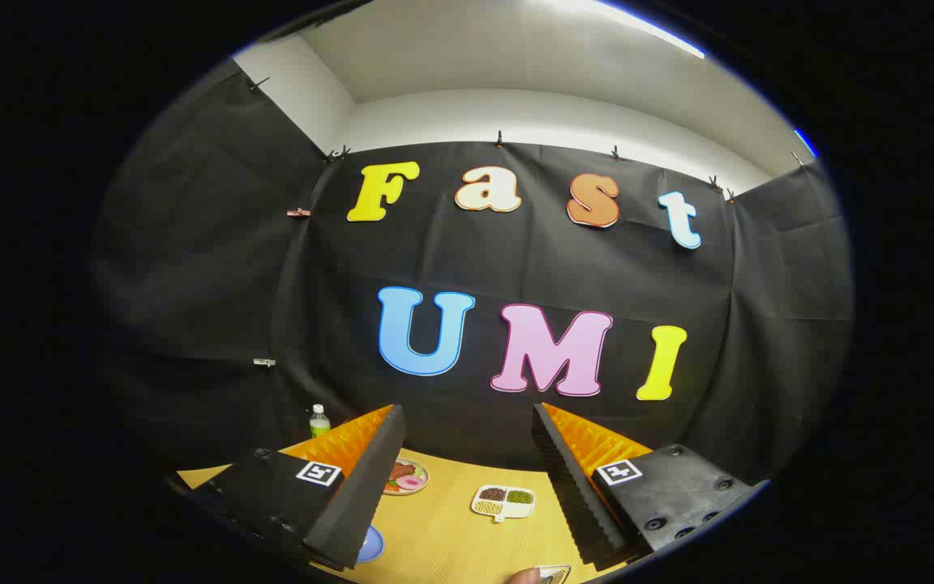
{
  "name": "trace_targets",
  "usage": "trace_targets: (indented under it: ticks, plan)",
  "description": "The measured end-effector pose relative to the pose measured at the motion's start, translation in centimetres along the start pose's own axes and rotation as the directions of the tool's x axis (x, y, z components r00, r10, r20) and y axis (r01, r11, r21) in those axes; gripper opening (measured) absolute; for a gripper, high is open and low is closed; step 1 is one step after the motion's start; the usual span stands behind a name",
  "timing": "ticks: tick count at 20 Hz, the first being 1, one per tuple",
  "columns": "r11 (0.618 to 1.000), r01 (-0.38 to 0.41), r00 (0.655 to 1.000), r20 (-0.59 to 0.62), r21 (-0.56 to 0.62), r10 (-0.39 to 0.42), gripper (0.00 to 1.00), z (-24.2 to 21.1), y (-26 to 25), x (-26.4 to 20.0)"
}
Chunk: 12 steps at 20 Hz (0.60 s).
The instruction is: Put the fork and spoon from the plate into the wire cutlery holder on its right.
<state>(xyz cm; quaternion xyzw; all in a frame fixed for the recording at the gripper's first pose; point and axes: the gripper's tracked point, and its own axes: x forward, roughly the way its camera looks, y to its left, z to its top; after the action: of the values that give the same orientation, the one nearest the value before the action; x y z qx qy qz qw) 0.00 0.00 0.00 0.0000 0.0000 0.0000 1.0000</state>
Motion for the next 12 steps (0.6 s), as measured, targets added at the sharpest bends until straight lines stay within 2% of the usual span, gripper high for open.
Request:
trace_targets:
  ticks: [12]
  plan:
    - [0.998, -0.043, 0.999, -0.018, 0.036, 0.044, 0.98, -1.1, 1.9, 0.4]
